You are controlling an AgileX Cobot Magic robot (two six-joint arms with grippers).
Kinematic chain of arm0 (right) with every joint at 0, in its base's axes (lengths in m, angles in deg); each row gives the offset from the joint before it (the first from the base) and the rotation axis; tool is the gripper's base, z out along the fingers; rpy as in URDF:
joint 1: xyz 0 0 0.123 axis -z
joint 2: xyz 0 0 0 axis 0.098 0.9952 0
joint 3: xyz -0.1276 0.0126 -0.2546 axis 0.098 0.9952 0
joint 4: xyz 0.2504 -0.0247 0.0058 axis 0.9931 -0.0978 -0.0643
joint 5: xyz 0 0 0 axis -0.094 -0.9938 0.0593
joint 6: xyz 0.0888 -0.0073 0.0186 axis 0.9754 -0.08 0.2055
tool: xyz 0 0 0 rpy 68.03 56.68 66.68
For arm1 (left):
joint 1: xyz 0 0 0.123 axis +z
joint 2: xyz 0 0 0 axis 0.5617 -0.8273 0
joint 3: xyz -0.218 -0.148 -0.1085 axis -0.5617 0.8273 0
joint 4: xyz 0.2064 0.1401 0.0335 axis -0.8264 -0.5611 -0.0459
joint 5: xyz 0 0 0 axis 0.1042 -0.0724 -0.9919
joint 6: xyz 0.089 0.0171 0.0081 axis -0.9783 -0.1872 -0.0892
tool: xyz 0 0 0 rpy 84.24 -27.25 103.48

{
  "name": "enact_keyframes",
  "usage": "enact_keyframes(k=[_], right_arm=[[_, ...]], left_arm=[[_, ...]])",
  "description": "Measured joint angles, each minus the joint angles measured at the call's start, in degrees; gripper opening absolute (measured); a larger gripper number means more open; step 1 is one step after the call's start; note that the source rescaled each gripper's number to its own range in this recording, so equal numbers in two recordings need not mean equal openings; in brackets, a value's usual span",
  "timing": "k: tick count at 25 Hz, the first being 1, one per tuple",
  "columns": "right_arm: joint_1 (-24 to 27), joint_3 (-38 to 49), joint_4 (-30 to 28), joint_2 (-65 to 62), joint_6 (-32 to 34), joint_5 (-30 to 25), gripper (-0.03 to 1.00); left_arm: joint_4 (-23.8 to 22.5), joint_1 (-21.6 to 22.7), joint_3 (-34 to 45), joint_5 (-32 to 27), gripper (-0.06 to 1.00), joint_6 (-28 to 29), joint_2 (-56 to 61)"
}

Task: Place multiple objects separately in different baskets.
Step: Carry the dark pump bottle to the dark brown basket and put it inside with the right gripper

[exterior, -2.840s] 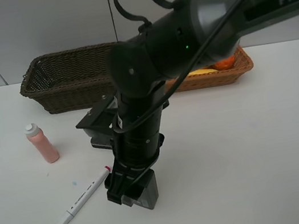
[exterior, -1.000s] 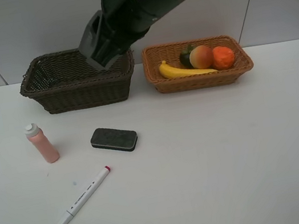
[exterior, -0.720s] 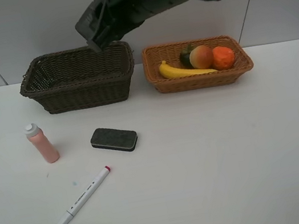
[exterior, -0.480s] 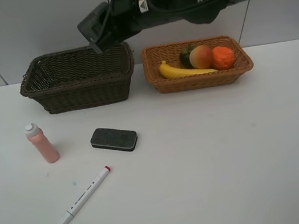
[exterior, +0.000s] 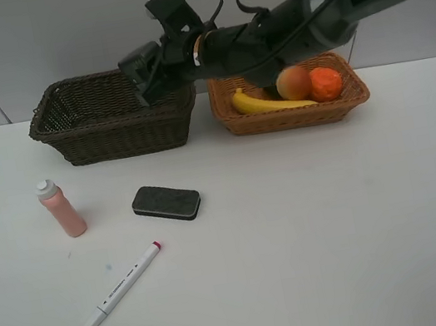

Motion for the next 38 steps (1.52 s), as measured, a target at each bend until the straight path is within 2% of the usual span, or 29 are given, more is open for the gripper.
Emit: enact_keyframes(k=[9,23,24,25,27,29,32,38], right_arm=[[0.00,-7.32,0.00,6.96,0.00,-0.68,0.04],[0.61,-7.74,0.09,8.15,0.00,-2.43,0.04],[0.61,-7.74,0.09,8.15,0.00,-2.43,0.09],[0.61,-7.78,0.34,8.15,0.00,-1.85,0.23],[0.61,-7.96,1.28,8.15,0.00,-0.17,0.60],[0.61,-7.96,1.56,8.08,0.00,0.66,0.81],[0.67,-7.96,1.68,8.08,0.00,0.72,0.90],[0.67,-7.96,1.72,8.08,0.00,0.83,0.93]], left_arm=[[0.00,0.00,0.00,0.00,1.00,0.00,0.00],[0.00,0.00,0.00,0.00,1.00,0.00,0.00],[0.00,0.00,0.00,0.00,1.00,0.00,0.00],[0.00,0.00,0.00,0.00,1.00,0.00,0.00],[0.00,0.00,0.00,0.00,1.00,0.00,0.00],[0.00,0.00,0.00,0.00,1.00,0.00,0.00],[0.00,0.00,0.00,0.00,1.00,0.00,0.00],[0.00,0.00,0.00,0.00,1.00,0.00,0.00]])
